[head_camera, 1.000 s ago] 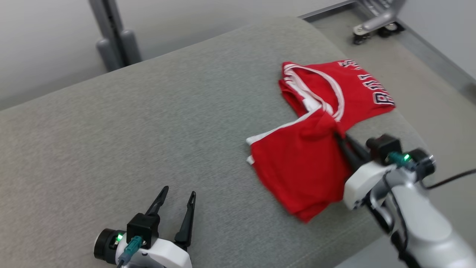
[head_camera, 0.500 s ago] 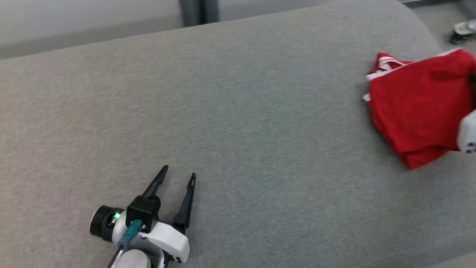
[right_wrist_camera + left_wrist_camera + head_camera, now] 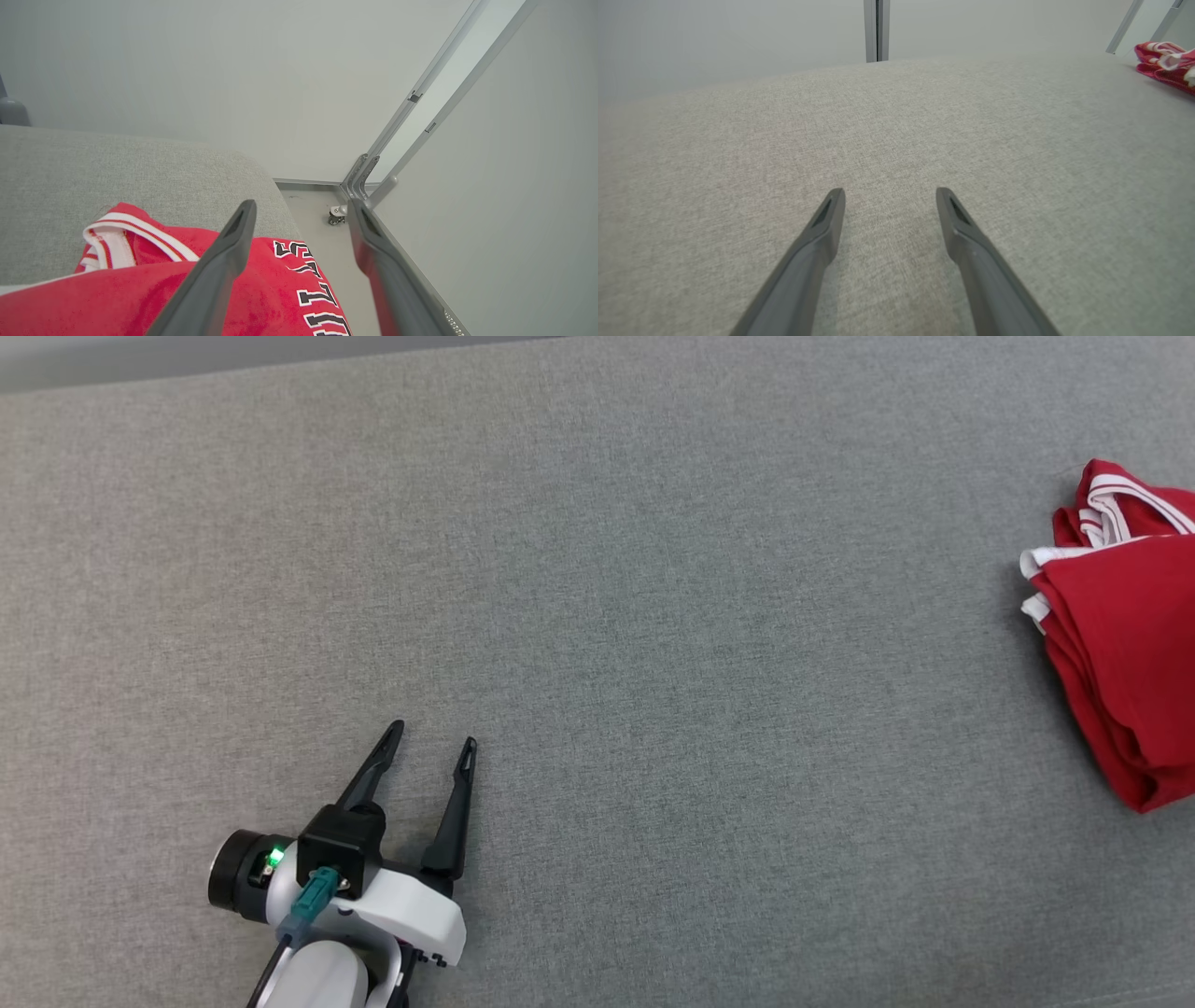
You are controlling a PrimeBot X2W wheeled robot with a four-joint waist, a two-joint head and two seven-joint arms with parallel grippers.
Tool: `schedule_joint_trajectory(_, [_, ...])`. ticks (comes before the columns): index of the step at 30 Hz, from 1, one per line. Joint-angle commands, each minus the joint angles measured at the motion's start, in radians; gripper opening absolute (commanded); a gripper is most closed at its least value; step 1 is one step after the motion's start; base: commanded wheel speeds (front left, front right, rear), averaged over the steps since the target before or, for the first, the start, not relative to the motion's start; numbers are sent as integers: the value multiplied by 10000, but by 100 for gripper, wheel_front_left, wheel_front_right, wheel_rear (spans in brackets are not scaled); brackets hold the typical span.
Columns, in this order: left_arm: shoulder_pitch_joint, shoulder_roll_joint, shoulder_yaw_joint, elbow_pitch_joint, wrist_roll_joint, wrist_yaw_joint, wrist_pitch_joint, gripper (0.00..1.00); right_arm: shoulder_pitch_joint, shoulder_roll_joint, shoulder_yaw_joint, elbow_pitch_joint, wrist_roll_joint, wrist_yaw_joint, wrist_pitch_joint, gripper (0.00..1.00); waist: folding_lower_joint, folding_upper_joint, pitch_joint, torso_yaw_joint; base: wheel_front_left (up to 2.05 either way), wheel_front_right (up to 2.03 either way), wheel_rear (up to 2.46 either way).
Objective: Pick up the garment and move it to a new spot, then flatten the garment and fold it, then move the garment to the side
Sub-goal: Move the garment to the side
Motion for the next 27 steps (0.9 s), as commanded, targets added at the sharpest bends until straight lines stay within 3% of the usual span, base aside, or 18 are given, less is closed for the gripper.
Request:
schedule_joint_trajectory(1, [-140, 40, 62, -53, -82, 61, 3, 100, 239, 439, -151, -492, -153, -3, 0, 100, 0, 0, -121, 26, 0, 0, 0])
schedule_joint_trajectory(7, [-18, 37, 178, -123, -350, 221, 3, 100, 1267, 2158, 578, -2474, 383, -3, 0, 100, 0, 0, -612, 64, 0, 0, 0])
schedule_joint_trajectory(11, [152, 40, 233, -113, -584, 360, 3, 100, 2198, 2817, 1456, -3460, 1236, -3, 0, 100, 0, 0, -1032, 147, 0, 0, 0])
schedule_joint_trajectory(16, [405, 39, 299, -44, -848, 525, 3, 100, 3434, 3194, 2115, -4167, 2070, -3, 0, 100, 0, 0, -1544, 356, 0, 0, 0])
schedule_joint_trajectory(27, [1042, 35, 708, 125, -1323, 871, 2, 100, 5593, 3420, 2703, -4411, 2970, -3, 0, 100, 0, 0, -2544, 965, 0, 0, 0])
